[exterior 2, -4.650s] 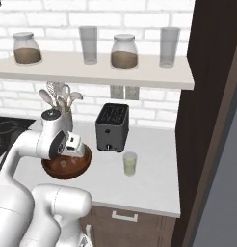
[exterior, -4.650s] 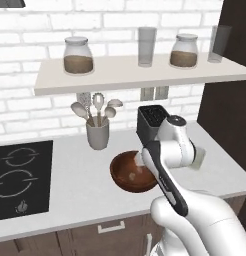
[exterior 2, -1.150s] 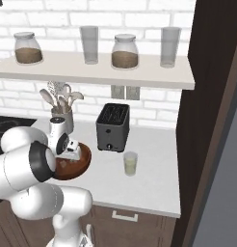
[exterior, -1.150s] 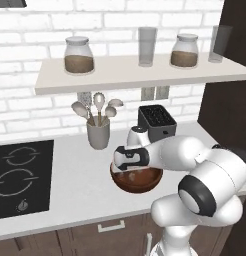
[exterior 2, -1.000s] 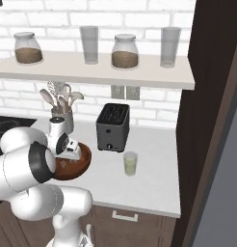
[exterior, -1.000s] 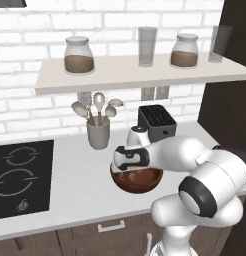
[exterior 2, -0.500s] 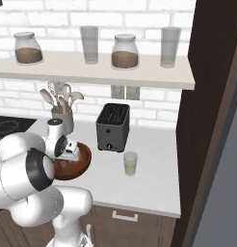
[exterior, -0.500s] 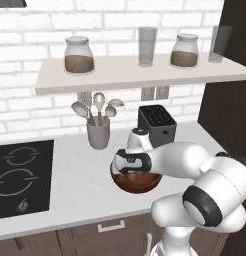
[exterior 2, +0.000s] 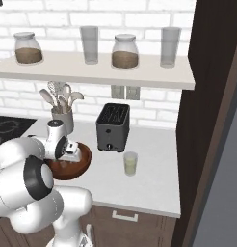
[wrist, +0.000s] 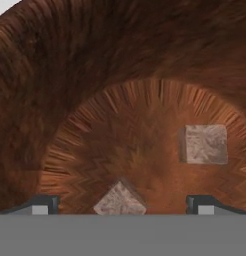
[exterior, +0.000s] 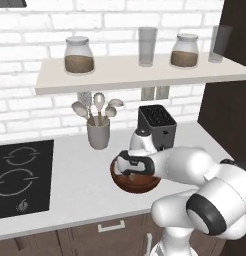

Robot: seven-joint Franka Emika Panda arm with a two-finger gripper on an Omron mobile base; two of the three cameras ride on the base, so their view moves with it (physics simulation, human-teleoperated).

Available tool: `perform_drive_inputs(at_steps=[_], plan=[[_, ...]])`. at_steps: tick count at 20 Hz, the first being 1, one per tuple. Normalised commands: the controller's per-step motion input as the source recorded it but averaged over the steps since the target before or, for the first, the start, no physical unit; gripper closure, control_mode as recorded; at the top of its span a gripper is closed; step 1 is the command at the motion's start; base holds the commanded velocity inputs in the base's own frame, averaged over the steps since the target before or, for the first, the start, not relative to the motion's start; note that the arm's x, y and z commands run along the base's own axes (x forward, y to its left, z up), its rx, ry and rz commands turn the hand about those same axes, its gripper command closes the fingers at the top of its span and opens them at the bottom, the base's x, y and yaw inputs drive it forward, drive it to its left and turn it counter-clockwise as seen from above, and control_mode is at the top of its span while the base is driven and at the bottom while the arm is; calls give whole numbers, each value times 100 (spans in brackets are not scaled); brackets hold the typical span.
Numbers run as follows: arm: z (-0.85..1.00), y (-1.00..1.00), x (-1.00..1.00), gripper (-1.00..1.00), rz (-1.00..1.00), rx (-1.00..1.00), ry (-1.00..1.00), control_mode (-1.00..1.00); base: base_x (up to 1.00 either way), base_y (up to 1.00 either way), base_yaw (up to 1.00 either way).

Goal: Grab a lemon wedge from the fridge and one ice cube from the ice bowl, and put them in the glass of lemonade.

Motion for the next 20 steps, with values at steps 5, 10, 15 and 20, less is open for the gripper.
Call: perform_drive_inputs(at_steps=[5,10,15,20], plan=[[0,-6,0,-100,-1,0,-1,-100,0,0,0],[-6,0,0,-100,0,0,0,-100,0,0,0],[-30,0,0,-100,0,0,-1,-100,0,0,0],[-19,0,0,-100,0,0,-1,-100,0,0,0]])
